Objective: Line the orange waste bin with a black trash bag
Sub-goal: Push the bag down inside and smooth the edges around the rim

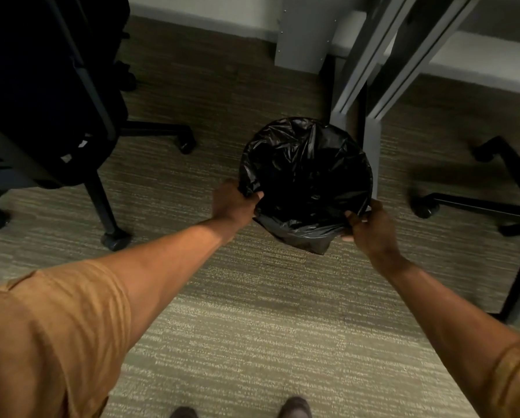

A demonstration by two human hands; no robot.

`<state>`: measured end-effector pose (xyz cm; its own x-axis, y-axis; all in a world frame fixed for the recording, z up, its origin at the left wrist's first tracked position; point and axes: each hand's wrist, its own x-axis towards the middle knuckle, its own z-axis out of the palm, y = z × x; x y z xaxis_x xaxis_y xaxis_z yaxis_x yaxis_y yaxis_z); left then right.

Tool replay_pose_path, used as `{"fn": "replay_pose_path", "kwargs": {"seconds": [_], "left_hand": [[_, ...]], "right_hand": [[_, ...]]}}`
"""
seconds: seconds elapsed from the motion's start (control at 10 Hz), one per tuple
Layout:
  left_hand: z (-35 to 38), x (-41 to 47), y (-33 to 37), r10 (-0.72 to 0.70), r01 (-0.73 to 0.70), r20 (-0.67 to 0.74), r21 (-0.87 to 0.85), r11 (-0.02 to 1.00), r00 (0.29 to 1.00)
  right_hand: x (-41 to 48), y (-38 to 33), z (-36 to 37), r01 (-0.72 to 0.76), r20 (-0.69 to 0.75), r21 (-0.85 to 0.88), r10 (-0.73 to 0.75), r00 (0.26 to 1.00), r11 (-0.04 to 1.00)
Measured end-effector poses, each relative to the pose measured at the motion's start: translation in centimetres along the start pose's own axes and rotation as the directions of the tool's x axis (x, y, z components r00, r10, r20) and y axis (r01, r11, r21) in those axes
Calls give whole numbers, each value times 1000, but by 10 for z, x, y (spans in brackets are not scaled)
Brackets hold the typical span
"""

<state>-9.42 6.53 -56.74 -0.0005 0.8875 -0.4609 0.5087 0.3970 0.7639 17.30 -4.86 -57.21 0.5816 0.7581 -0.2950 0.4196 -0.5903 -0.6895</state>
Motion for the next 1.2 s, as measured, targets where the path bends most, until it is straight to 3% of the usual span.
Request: {"fn": "replay_pose_path", "kwargs": {"seconds": [0.1, 0.2, 0.5, 0.7, 0.8, 0.9, 1.0, 1.1, 1.2], "left_hand": [[0, 0, 1, -67, 90, 126, -190, 978, 990], [2, -3, 4, -91, 156, 203, -328, 932, 975], [2, -5, 11, -89, 146, 153, -416, 897, 984], [-2, -5, 10, -64, 145, 191, -450, 881, 980], [-7, -8, 11, -112, 146, 110, -375, 915, 988], [-12, -12, 7, -176, 152, -52, -301, 941, 983], [-21, -25, 8, -48, 51, -118, 19, 999, 992], [-35, -43, 17, 42, -29, -20, 429, 903, 999], [-49, -62, 28, -130, -24, 167, 699, 715, 977]], "right_hand": [[-1, -2, 1, -149, 132, 291, 115, 985, 945], [-1, -4, 2, -207, 181, 418, 142, 973, 885], [13, -3, 5, -218, 158, 463, 162, 974, 859], [18, 1, 5, -267, 177, 549, 202, 963, 792], [15, 2, 5, -257, 127, 547, 224, 966, 797], [-1, 0, 0, -230, -6, 271, 240, 971, 935], [-29, -1, -5, -110, -80, 3, 110, 991, 994], [-50, -14, -17, -39, -41, -154, 33, 999, 987], [-77, -29, -29, 18, 15, -241, -14, 1000, 970]]}}
